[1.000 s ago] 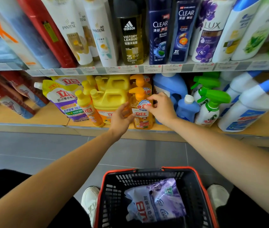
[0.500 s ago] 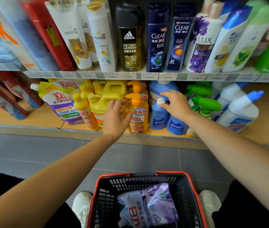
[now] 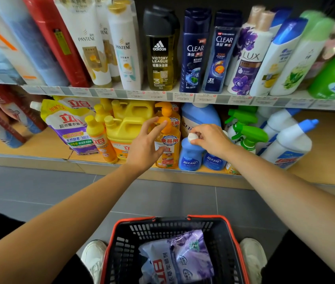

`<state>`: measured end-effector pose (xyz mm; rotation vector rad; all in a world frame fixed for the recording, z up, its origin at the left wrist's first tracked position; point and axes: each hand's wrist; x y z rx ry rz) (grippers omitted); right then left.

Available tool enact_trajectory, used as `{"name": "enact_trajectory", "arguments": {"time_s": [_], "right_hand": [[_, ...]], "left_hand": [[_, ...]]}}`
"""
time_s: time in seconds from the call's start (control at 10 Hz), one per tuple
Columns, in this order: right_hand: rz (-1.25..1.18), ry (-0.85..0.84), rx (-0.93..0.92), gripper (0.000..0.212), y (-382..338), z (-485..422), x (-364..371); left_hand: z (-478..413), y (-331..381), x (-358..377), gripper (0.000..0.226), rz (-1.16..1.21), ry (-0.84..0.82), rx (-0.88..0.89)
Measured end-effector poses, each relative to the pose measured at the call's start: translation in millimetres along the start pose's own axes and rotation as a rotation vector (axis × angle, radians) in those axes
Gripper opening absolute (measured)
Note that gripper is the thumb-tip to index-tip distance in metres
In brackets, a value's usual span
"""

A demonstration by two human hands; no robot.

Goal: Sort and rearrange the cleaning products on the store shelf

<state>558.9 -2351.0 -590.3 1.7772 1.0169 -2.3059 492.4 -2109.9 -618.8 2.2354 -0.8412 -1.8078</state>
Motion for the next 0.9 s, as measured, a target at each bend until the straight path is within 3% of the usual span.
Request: {"name": "enact_trajectory", "arguments": {"time_s": [0.1, 0.2, 0.3, 0.5, 0.7, 0.9], "right_hand": [[-0.021, -0.026, 0.007, 0.042, 9, 6, -14], [0.152, -0.001, 0.064, 0.057, 27, 10, -35], [0.36, -0.06, 0.21, 0.05, 41, 14, -45], [0.38, -0.116, 0.201, 0.028, 38, 14, -46], [0.242, -0.136, 0.152, 0.039, 44, 22, -48], [0.302, -0.114, 0.128, 0.054, 44, 25, -45]], "left_hand": [[1, 2, 0, 0.086, 0.007, -0.003, -0.005], [2, 2, 0, 0.087, 0.002, -0.017, -0.003], [3, 2, 0, 0.091, 0.001, -0.037, -0.004], [6, 4, -1, 0.093, -0.011, -0.036, 0.001], [5, 4, 1, 0.098, -0.024, -0.039, 0.001], [6, 4, 0, 0.1, -0.003, -0.082, -0.005]]}}
Point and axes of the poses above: each hand's wrist, its own z-axis away from the middle knuckle, its own x-axis out of the palm, y = z × x, and after that the axes turned 12 degrees about -y, right-handed
